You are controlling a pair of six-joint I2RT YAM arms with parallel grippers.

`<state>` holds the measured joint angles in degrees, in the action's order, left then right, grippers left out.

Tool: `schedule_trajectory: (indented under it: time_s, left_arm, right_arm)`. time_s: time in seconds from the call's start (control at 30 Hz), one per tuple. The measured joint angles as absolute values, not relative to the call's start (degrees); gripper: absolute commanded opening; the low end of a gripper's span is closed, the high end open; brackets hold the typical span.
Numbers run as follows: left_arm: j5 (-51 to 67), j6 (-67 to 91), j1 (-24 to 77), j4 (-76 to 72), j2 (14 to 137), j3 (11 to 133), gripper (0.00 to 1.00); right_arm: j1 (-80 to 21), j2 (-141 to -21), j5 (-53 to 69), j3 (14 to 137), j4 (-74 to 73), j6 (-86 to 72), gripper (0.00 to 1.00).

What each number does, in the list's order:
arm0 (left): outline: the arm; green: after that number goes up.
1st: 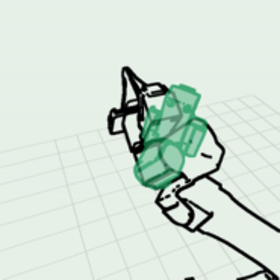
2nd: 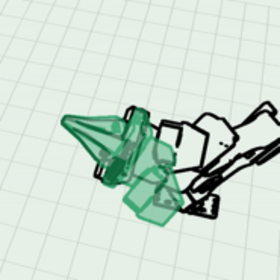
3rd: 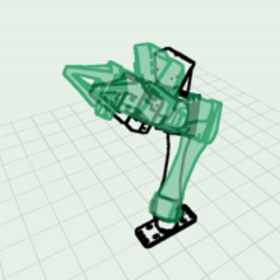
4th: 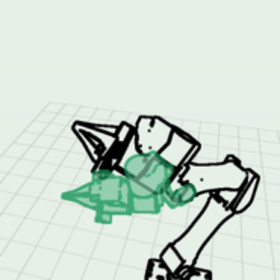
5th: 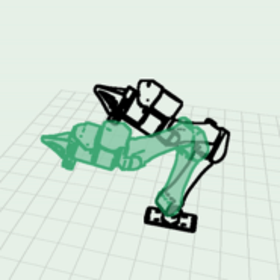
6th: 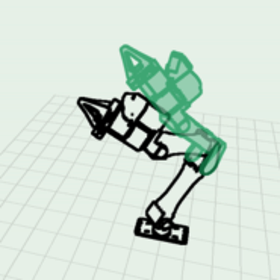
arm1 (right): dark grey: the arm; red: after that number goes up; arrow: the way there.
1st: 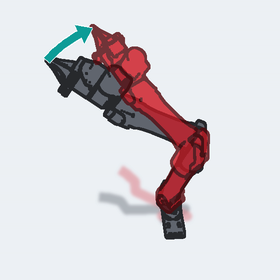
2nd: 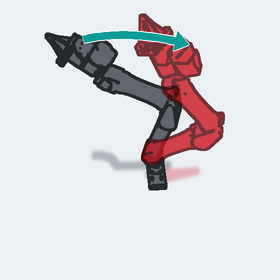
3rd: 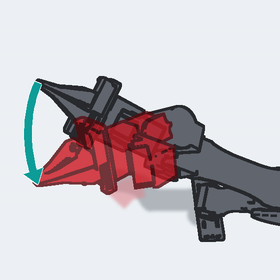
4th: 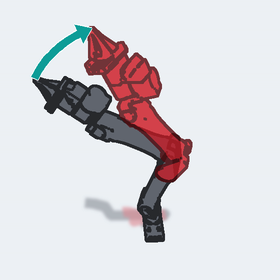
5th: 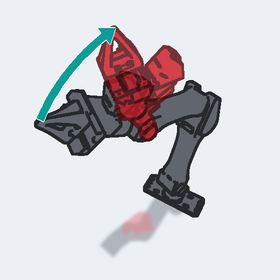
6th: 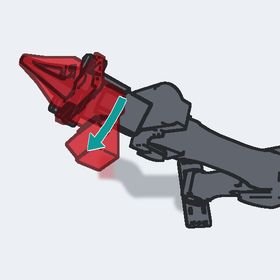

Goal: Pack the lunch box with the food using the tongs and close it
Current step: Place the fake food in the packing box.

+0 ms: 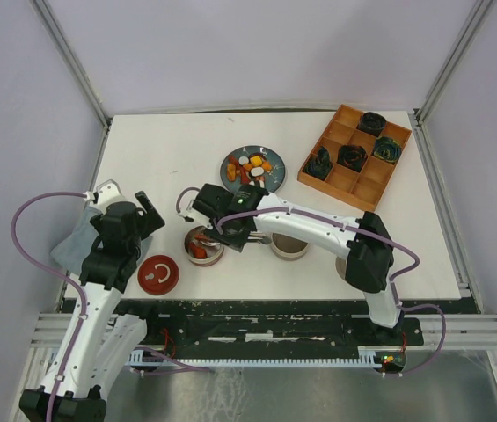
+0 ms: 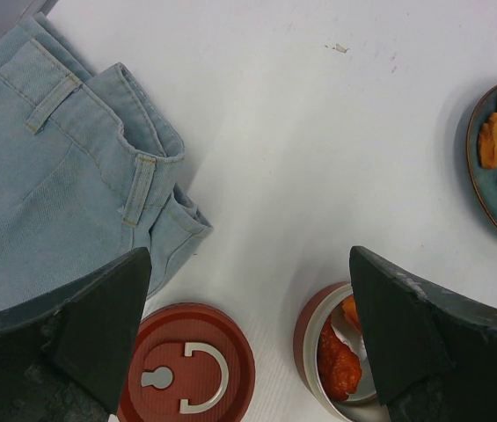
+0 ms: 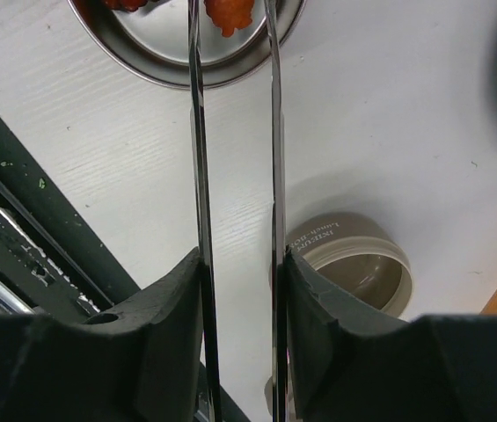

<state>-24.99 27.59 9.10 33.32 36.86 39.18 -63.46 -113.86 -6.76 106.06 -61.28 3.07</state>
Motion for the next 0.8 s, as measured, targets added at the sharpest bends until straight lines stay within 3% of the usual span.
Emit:
schedule_trajectory:
  time_s: [0.3, 0.8]
  left_arm:
    - [-25.0, 27.6, 9.1, 33.3, 37.2, 39.2, 1.00]
    - [-24.9, 27.6, 9.1, 33.3, 37.5, 39.2, 0.99]
  right_arm:
    - [-64.4, -115.3, -9.6, 106.6, -61.2, 4.4, 0.52]
    - [-64.5, -115.3, -10.5, 106.9, -61.0, 4.3, 0.52]
